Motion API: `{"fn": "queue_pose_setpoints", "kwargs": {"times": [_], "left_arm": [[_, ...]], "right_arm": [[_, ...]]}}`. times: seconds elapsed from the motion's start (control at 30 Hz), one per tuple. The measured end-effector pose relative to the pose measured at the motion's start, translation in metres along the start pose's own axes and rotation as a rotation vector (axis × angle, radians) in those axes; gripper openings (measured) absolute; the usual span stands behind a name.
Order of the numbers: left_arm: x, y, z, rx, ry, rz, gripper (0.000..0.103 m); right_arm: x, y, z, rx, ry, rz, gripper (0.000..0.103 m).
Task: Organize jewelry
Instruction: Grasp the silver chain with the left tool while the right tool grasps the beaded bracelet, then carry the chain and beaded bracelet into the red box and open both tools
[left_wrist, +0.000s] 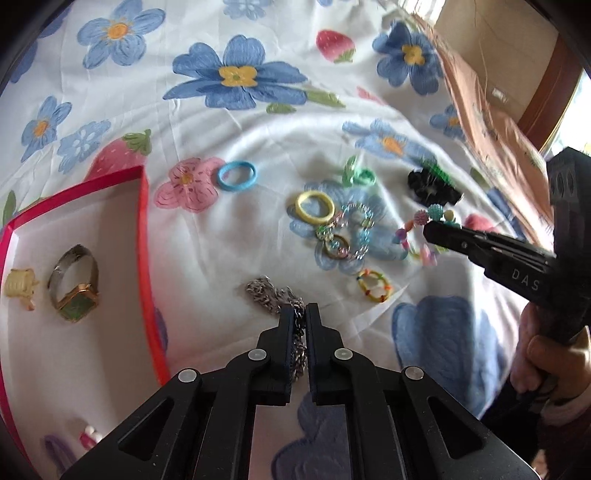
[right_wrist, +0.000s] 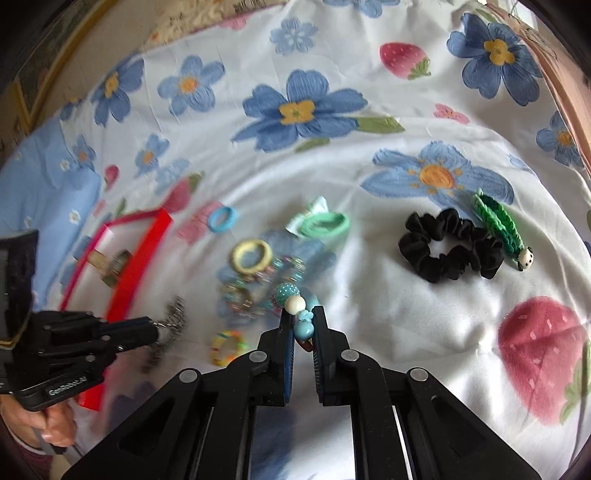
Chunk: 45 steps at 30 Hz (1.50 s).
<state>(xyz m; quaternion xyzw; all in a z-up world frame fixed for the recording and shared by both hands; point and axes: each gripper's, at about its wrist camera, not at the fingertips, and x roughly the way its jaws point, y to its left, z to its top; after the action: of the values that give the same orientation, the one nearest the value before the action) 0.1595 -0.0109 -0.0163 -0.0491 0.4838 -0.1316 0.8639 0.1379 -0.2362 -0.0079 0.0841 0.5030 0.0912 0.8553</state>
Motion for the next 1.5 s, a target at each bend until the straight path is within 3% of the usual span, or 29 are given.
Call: {"fn": "queue_pose_setpoints", "kwargs": {"times": [0.63,0.9,1.17,1.5], "left_arm": [[-0.13,0.037,-0.02,-0.094,-0.238,-0.045,0.005],[-0.171,0.059,-0.036,-0.128,-0.322,-0.015,0.005],[-0.18,0.087,-0.049,-0.194,-0.327,0.053,0.005],[-0.163,0.122,-0.048,-0.275,-0.29,0.102,0.005]], "right_arm": [[-0.04,0.074,0.017,-0.07,-0.077,0.161,0.008],[-0.04,0.117,0.022,-0.134,-0.082,0.235,0.008],[-0.021,0.164,0.023,-0.193,-0.055,0.307,0.008],[0.022,0.213,0.018,-0.25,0.015,0.366,0.008]]}}
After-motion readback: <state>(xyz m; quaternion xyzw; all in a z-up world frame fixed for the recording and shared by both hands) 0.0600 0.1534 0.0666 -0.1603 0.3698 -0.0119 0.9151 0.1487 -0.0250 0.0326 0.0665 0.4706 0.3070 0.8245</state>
